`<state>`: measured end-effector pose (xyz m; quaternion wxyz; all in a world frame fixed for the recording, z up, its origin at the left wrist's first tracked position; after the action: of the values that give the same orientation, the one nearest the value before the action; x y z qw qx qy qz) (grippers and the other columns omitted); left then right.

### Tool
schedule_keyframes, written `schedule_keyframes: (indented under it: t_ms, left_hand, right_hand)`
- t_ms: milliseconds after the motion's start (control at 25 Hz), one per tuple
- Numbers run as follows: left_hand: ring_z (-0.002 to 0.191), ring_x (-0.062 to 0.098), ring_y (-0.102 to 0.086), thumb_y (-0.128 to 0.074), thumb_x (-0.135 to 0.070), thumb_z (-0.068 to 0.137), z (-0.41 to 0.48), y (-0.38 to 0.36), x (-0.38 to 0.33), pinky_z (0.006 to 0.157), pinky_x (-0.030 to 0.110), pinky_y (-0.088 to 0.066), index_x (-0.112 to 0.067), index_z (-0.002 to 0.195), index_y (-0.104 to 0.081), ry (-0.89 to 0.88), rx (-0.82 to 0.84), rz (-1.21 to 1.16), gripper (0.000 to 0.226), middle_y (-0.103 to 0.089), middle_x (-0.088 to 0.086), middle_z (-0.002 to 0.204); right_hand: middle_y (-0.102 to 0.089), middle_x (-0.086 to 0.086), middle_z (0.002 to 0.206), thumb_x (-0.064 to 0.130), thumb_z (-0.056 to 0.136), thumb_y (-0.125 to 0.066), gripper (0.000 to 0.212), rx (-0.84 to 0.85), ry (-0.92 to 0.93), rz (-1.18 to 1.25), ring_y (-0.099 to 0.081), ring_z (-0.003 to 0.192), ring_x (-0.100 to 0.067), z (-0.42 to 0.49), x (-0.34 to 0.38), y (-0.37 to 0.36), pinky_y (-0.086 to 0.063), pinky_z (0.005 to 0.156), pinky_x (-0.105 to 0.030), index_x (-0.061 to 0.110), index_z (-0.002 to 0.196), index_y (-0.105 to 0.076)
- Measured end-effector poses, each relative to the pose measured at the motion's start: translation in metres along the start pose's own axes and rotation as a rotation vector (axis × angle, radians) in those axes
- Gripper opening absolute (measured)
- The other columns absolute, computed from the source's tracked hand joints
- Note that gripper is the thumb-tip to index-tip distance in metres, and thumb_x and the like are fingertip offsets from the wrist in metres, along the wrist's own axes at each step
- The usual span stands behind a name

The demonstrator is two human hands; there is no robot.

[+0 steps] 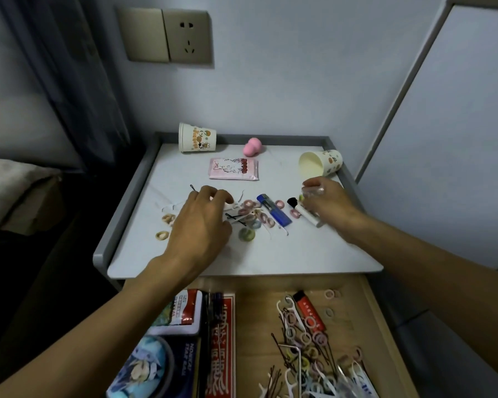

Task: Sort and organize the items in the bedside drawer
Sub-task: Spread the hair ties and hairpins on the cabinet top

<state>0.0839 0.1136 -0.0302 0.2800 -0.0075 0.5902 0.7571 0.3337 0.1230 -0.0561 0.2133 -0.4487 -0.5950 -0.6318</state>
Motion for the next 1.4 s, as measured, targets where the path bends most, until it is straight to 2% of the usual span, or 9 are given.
schedule_keyframes:
  t_ms: [160, 280, 560, 760, 840, 920, 1080, 1240, 1400]
  left_hand:
    - [0.107, 0.024, -0.053, -0.068, -0.014, 0.085, -0.004, -0.007, -0.028, 0.080, 0.033, -0.049, -0.015, 0.119, -0.062, -0.112, 0.013, -0.125, 0.034, -0.059, 0.006, 0.119]
    - [0.099, 0.021, -0.056, -0.063, -0.012, 0.089, -0.009, -0.016, -0.041, 0.078, 0.032, -0.049, -0.015, 0.113, -0.065, -0.189, 0.059, -0.170, 0.024, -0.063, 0.004, 0.112]
    - [0.083, 0.012, -0.058, -0.061, -0.014, 0.092, -0.028, -0.008, -0.041, 0.070, 0.023, -0.044, -0.016, 0.108, -0.068, -0.124, 0.159, -0.209, 0.017, -0.069, 0.001, 0.102]
    - [0.091, 0.014, -0.062, -0.065, -0.027, 0.090, -0.072, -0.013, -0.069, 0.077, 0.032, -0.051, -0.024, 0.115, -0.063, -0.156, 0.395, -0.160, 0.025, -0.068, -0.003, 0.105]
    - [0.100, 0.019, -0.063, -0.068, -0.034, 0.086, -0.096, -0.033, -0.076, 0.079, 0.032, -0.050, -0.025, 0.121, -0.060, -0.178, 0.543, -0.047, 0.036, -0.067, -0.001, 0.111]
    - [0.110, 0.026, -0.059, -0.071, -0.041, 0.082, -0.122, -0.063, -0.076, 0.081, 0.032, -0.047, -0.024, 0.132, -0.051, -0.153, 0.696, 0.058, 0.056, -0.062, 0.005, 0.123]
    - [0.117, 0.035, -0.053, -0.077, -0.050, 0.074, -0.174, -0.122, -0.076, 0.091, 0.039, -0.047, -0.021, 0.149, -0.019, -0.105, 0.947, 0.125, 0.099, -0.038, 0.015, 0.143]
    - [0.104, 0.032, -0.057, -0.071, -0.052, 0.078, -0.182, -0.146, -0.080, 0.089, 0.039, -0.052, -0.027, 0.154, -0.001, -0.314, 0.864, 0.249, 0.106, -0.025, 0.017, 0.145]
    - [0.105, 0.029, -0.055, -0.079, -0.052, 0.072, -0.183, -0.154, -0.085, 0.092, 0.038, -0.051, -0.026, 0.152, -0.007, -0.324, 0.846, 0.186, 0.111, -0.028, 0.015, 0.141]
  right_hand:
    - [-0.057, -0.005, 0.129, 0.005, 0.090, -0.065, 0.043, -0.122, 0.002, -0.094, -0.059, 0.105, -0.020, 0.000, -0.012, 0.019, -0.045, 0.062, -0.020, 0.019, 0.129, -0.054]
    - [-0.053, -0.007, 0.135, 0.017, 0.090, -0.069, 0.053, -0.097, 0.079, -0.229, -0.054, 0.117, -0.022, -0.002, -0.009, 0.021, -0.040, 0.083, -0.024, 0.016, 0.137, -0.045]
    - [-0.029, -0.004, 0.157, 0.016, 0.097, -0.057, 0.064, -0.139, 0.207, -0.428, -0.032, 0.142, -0.023, -0.042, 0.000, 0.033, -0.032, 0.111, -0.034, 0.016, 0.152, -0.023]
    - [-0.038, -0.004, 0.147, 0.007, 0.095, -0.056, 0.048, -0.184, 0.327, -0.526, -0.038, 0.135, -0.019, -0.100, 0.012, 0.044, -0.034, 0.106, -0.026, 0.017, 0.140, -0.043]
    - [-0.053, 0.000, 0.129, 0.010, 0.094, -0.058, 0.034, -0.067, 0.411, -0.517, -0.052, 0.114, -0.010, -0.134, 0.012, 0.031, -0.043, 0.091, -0.020, 0.022, 0.126, -0.056]
    - [-0.062, 0.004, 0.113, 0.024, 0.092, -0.064, 0.026, 0.229, 0.401, -0.597, -0.060, 0.100, -0.007, -0.168, -0.011, 0.000, -0.051, 0.084, -0.025, 0.024, 0.118, -0.061]
    - [-0.042, -0.001, 0.145, 0.059, 0.075, -0.072, 0.085, 0.689, 0.215, -1.062, -0.042, 0.132, -0.023, -0.213, -0.098, -0.046, -0.038, 0.109, -0.042, 0.026, 0.143, -0.034]
    - [-0.029, -0.002, 0.147, 0.052, 0.077, -0.071, 0.086, 0.780, 0.350, -1.147, -0.034, 0.133, -0.024, -0.219, -0.121, -0.062, -0.033, 0.111, -0.046, 0.032, 0.145, -0.021]
    - [-0.034, 0.001, 0.139, 0.051, 0.080, -0.068, 0.073, 0.750, 0.423, -1.073, -0.040, 0.123, -0.019, -0.215, -0.123, -0.074, -0.040, 0.104, -0.042, 0.034, 0.139, -0.028]
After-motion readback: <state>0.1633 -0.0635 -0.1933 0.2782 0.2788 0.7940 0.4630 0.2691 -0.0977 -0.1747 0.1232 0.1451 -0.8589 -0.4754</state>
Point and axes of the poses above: each hand's wrist, its own z-axis towards the middle knuckle, its own y-axis out of the back of the hand, x = y × z, the point moved 8 cm from there along z, towards the middle knuckle
